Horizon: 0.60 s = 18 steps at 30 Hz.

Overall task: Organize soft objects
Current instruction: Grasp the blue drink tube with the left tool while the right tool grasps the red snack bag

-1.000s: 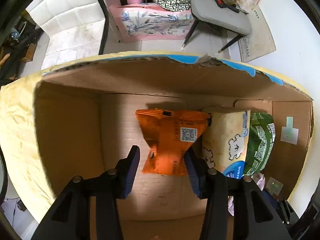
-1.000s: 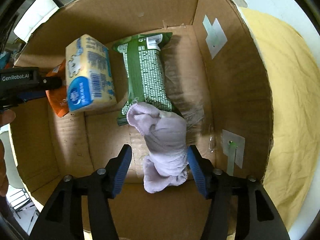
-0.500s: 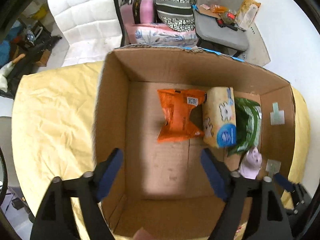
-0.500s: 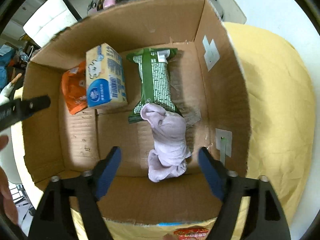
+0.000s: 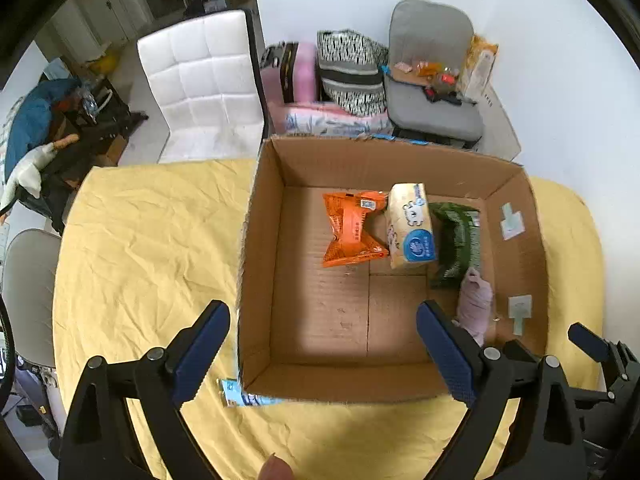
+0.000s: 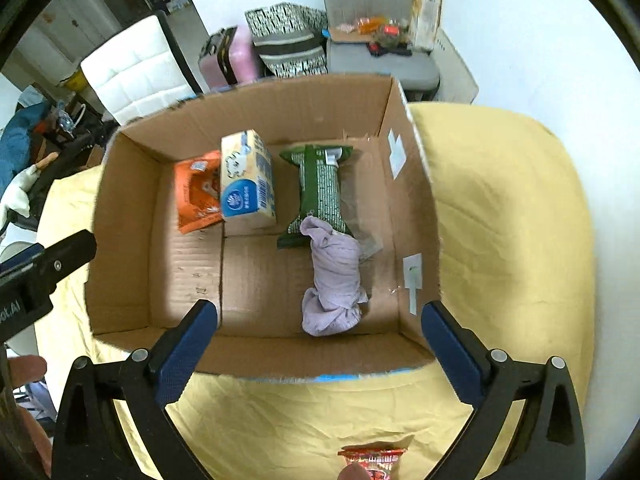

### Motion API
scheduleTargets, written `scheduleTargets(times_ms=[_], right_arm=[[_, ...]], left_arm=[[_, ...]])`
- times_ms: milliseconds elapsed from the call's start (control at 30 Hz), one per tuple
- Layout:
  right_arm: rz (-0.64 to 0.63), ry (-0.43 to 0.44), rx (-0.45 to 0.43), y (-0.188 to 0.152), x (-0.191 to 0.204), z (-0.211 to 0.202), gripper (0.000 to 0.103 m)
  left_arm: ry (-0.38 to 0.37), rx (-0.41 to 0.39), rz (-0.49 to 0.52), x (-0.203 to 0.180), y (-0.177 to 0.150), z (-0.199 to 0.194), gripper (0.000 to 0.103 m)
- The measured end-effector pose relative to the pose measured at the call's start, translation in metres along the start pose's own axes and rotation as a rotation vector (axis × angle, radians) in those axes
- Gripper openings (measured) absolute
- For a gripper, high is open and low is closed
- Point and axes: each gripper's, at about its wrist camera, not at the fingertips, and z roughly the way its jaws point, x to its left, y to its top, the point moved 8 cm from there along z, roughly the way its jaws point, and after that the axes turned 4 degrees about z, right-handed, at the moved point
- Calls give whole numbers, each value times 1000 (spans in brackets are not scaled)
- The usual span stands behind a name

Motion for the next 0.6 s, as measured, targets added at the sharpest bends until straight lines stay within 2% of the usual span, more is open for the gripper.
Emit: scheduleTargets(times_ms=[200, 367, 467, 600], right_arm=[[-18, 25, -71, -9, 7, -39, 103], [-24, 50, -94, -26, 4, -60, 103], [-25, 54, -87, -40, -5, -66, 103], [3, 40, -39, -75, -37, -60, 103]], left_arm=[[12, -56, -16, -4, -15, -38, 97], [17, -75, -57, -8, -37, -57, 97], [23, -64, -86, -7, -58, -60, 97], [35, -4, -137, -5, -105, -49, 97]])
